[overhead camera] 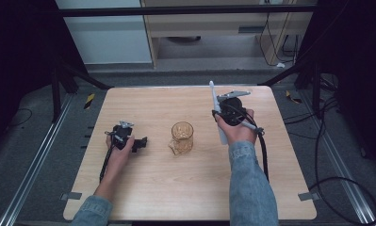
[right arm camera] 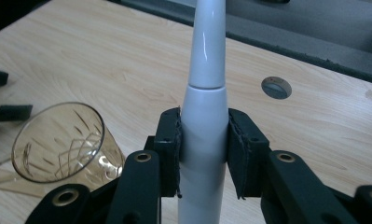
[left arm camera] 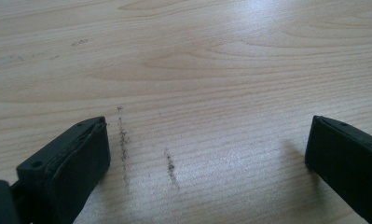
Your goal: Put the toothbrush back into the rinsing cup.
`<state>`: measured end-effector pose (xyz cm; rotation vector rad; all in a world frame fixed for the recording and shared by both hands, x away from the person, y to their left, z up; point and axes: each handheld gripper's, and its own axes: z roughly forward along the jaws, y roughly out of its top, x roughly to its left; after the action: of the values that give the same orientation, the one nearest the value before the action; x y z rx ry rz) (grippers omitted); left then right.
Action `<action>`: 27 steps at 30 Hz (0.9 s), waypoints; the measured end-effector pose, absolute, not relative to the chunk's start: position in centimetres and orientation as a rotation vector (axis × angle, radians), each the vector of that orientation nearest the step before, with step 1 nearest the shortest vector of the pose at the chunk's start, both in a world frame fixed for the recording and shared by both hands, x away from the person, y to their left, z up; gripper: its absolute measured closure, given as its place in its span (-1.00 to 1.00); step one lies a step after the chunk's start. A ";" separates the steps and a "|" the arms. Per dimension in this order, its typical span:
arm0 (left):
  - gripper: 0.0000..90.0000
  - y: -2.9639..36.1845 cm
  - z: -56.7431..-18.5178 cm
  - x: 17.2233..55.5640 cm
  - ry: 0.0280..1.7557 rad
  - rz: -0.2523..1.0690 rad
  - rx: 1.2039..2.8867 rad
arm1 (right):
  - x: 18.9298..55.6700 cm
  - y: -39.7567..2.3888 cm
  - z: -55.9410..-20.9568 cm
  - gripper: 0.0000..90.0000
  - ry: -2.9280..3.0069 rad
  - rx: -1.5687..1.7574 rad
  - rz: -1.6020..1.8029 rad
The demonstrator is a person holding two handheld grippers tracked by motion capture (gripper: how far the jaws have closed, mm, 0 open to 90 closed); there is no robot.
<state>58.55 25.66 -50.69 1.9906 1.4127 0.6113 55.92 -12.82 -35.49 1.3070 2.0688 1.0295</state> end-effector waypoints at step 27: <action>-1.00 25.6 -50.7 58.8 1.410 0.612 1.990 | 54.5 -10.8 -36.6 0.49 1.829 1.349 1.178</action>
<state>58.78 25.58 -50.70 1.9902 1.4097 0.6116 54.45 -10.76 -36.55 1.3490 1.8288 1.1784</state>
